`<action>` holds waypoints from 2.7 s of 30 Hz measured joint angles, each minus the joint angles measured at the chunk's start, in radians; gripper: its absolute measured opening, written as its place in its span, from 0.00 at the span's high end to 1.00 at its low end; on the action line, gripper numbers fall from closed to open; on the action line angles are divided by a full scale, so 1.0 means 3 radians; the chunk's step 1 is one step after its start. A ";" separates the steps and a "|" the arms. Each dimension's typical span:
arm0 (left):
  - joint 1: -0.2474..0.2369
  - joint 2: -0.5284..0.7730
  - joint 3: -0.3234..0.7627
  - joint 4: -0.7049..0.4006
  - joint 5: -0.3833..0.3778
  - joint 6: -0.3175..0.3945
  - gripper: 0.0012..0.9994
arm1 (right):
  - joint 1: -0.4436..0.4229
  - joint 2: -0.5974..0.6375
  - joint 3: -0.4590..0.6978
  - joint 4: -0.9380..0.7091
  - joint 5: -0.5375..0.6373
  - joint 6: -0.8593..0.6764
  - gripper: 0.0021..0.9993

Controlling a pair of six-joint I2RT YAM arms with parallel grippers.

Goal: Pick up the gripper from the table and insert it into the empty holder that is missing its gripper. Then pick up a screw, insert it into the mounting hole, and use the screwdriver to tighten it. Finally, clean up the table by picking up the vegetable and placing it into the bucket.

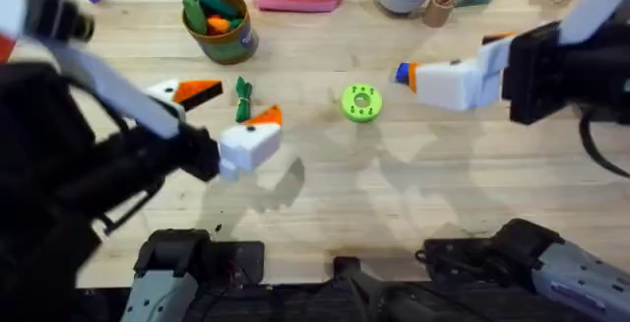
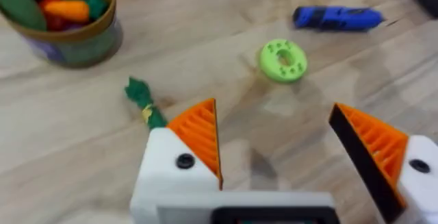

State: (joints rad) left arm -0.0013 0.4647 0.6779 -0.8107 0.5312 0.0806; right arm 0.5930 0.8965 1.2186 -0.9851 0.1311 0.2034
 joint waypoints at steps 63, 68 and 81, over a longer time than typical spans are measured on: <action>-0.0368 0.4582 0.1868 -0.0476 -0.1668 -0.0575 0.98 | -0.0001 0.0634 0.0000 -0.0258 -0.0054 0.0059 0.01; -0.0367 0.4581 0.1889 -0.0531 -0.1663 -0.0697 0.98 | 0.0000 0.0634 0.0000 -0.0249 -0.0054 0.0059 0.01; -0.0334 0.3753 0.2923 -0.0797 -0.1677 -0.0690 0.98 | 0.0000 0.0634 0.0000 -0.0220 -0.0054 0.0059 0.01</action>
State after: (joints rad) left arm -0.1015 1.5907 1.5547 -1.0497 0.0280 -0.1263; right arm 0.5930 1.0866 1.2186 -1.0512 0.1150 0.2211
